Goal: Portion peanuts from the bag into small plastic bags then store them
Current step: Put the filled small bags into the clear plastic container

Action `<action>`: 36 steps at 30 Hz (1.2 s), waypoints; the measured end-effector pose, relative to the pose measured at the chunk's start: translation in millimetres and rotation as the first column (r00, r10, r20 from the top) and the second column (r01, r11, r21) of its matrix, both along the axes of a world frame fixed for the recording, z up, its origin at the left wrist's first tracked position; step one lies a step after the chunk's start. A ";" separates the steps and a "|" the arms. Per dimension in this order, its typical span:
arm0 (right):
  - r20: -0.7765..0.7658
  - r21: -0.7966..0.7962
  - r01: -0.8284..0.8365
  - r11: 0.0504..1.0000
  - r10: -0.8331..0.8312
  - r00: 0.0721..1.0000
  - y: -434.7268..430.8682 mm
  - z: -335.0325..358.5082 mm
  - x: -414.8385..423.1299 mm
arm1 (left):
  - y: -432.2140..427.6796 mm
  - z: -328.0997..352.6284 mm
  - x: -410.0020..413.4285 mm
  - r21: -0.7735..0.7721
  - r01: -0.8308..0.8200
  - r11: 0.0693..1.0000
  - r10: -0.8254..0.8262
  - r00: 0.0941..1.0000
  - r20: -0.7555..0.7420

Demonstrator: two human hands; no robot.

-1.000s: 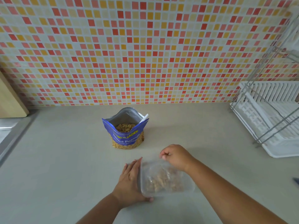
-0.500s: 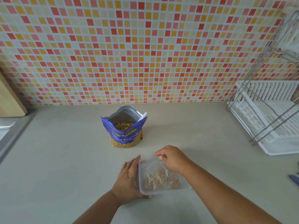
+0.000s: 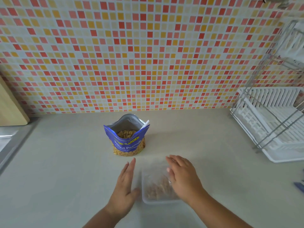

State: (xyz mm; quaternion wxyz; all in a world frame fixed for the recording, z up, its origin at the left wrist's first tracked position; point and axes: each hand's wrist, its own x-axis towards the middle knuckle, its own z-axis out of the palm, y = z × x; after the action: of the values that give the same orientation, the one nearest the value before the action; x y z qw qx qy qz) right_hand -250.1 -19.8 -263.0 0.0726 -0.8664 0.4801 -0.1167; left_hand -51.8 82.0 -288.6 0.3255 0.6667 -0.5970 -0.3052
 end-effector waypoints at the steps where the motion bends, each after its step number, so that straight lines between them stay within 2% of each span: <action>1: -0.044 0.011 0.046 0.999 -0.045 0.998 10.1 -3.7 -2.6 | -1.9 0.7 -11.2 -0.028 0.004 1.000 -0.003 0.999 0.047; 4: -0.145 0.039 0.119 0.992 -0.112 0.983 32.9 -23.4 -8.2 | -7.1 -4.0 -38.8 -0.032 0.008 0.999 0.002 0.958 0.287; 6: -0.169 0.090 0.149 0.985 -0.132 0.977 38.0 -31.0 -7.8 | -12.3 -13.7 -42.8 -0.020 -0.027 0.999 0.033 0.900 0.434; 9: -0.155 0.141 0.187 0.972 -0.165 0.974 28.1 -27.1 -3.5 | -23.6 -18.6 -37.9 0.013 -0.028 1.000 0.017 0.850 0.527; 13: -0.217 0.177 0.219 0.959 -0.179 0.959 -3.7 -21.2 1.3 | -54.9 -4.0 -41.2 0.108 -0.003 0.994 -0.055 0.841 0.538; 16: -0.215 0.135 0.244 0.960 -0.212 0.953 -31.6 -17.5 8.3 | -82.6 3.5 -37.8 0.107 -0.016 0.994 -0.052 0.799 0.600; 19: -0.224 0.109 0.181 0.977 -0.153 0.963 -56.0 -16.1 15.1 | -104.1 4.9 -35.7 0.086 -0.025 0.996 -0.037 0.754 0.655; 22: -0.214 0.103 0.203 0.974 -0.178 0.960 -70.8 -17.3 19.1 | -118.6 4.0 -35.6 0.094 -0.024 0.995 -0.041 0.774 0.631; 24: -0.211 0.163 0.221 0.962 -0.185 0.960 -87.1 -22.4 19.7 | -134.6 0.5 -35.1 0.108 -0.015 0.994 -0.057 0.776 0.628; 26: -0.174 0.138 0.229 0.964 -0.204 0.963 -86.4 -21.9 18.9 | -136.2 -1.2 -34.5 0.129 -0.024 0.991 -0.062 0.778 0.625; 29: -0.178 0.159 0.160 0.974 -0.132 0.975 -85.4 -18.7 18.3 | -134.6 6.8 -35.2 0.117 -0.033 0.993 -0.051 0.763 0.645; 30: -0.184 0.207 0.146 0.967 -0.108 0.977 -84.9 -17.8 17.6 | -135.4 6.4 -34.8 0.092 0.008 0.996 -0.064 0.770 0.634; 32: -0.197 0.246 0.145 0.958 -0.097 0.976 -84.2 -10.3 16.7 | -133.8 12.3 -36.1 0.158 0.025 0.987 -0.112 0.815 0.568; 36: -0.205 0.243 0.159 0.957 -0.110 0.973 -86.5 -7.8 13.8 | -132.8 22.4 -46.7 0.137 0.007 0.990 -0.081 0.839 0.539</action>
State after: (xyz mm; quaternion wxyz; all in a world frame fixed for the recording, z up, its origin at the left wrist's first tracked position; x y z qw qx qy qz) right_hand -236.3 -106.3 -270.7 0.1304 -0.8219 0.5539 0.0249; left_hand -98.5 -50.8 -266.1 0.0920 0.7317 -0.6587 -0.1495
